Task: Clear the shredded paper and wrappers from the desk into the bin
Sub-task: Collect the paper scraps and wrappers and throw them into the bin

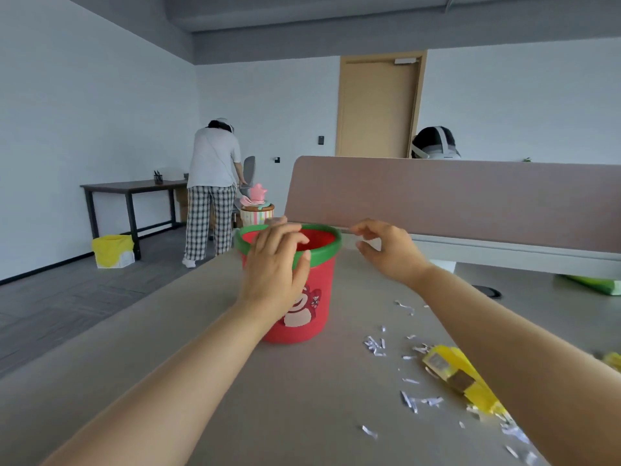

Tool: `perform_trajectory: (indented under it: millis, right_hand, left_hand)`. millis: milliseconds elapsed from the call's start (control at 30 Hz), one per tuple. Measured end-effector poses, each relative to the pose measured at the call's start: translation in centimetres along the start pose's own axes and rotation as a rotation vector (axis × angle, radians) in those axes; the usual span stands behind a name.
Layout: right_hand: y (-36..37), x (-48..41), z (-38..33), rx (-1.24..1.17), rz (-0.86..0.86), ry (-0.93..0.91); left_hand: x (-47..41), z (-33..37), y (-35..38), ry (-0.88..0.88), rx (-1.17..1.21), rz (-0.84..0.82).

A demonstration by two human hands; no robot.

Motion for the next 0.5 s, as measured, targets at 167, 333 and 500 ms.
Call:
perform_trajectory:
  millis: [167, 333, 500]
  right_hand:
    - [-2.5, 6.4, 7.5, 0.111, -0.076, 0.181]
    - [-5.4, 13.8, 13.2, 0.2, -0.14, 0.341]
    - [-7.9, 19.6, 14.8, 0.216, -0.133, 0.403]
  left_hand:
    - [7.9, 8.9, 9.0, 0.167, 0.223, -0.658]
    - [17.3, 11.3, 13.8, 0.111, 0.076, -1.36]
    - [17.1, 14.4, 15.2, 0.081, 0.076, -1.324]
Point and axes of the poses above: each hand's wrist, its own x-axis away from the middle knuckle, its own y-axis out of the palm, z = x × y, the point moved 10 cm from there along -x, towards the middle knuckle, and after that the axes turned 4 degrees about y, right-handed, at the moved point
